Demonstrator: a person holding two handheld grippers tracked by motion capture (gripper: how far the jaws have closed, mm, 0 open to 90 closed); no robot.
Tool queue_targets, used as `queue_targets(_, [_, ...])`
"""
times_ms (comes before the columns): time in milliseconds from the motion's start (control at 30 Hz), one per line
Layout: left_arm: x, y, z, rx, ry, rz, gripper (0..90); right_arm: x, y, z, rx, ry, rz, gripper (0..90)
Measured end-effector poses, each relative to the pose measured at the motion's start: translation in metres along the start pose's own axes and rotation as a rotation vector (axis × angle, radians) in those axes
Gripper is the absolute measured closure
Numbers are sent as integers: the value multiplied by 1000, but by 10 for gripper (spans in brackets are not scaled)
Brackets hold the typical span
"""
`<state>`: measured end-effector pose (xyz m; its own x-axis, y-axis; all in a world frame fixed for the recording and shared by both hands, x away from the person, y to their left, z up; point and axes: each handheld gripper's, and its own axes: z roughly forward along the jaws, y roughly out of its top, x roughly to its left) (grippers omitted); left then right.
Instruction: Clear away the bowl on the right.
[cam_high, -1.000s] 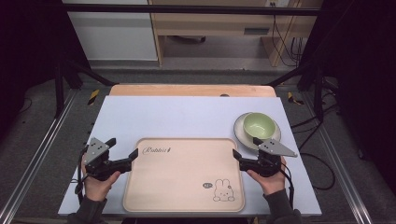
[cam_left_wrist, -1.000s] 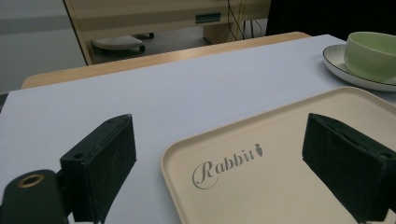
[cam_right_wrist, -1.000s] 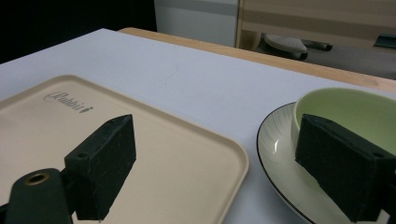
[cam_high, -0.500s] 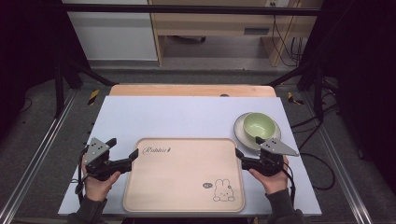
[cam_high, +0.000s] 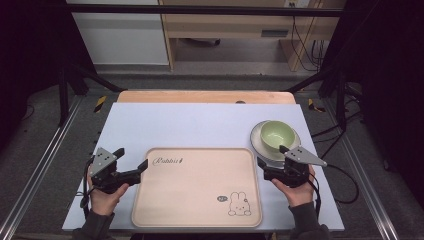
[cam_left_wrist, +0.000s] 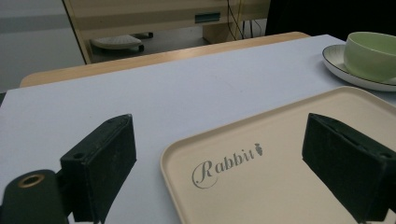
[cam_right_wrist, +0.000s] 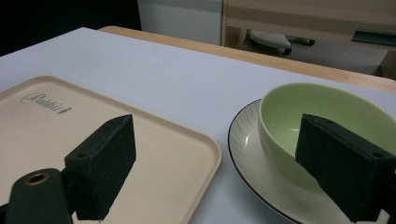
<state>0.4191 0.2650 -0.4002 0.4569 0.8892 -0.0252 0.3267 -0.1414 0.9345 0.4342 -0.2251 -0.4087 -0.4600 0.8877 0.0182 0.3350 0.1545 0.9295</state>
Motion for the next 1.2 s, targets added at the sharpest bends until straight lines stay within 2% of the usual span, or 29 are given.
queue_targets(400, [1,-1,1,4,1,2,95,-9,-2,0,14,-25,-5,104])
queue_targets(533, [1,-1,1,5,0,-1,95,-11,-2,0,22,-31,3,94])
queue_targets(667, [2,-1,1,8,-2,5,95,-16,-2,-1,34,-36,35,93])
queue_targets(900, [1,-2,2,10,-4,5,95,-24,-2,1,49,-80,42,98])
queue_targets(1200, [2,-3,5,18,-7,8,95,-30,-2,4,64,-88,58,98])
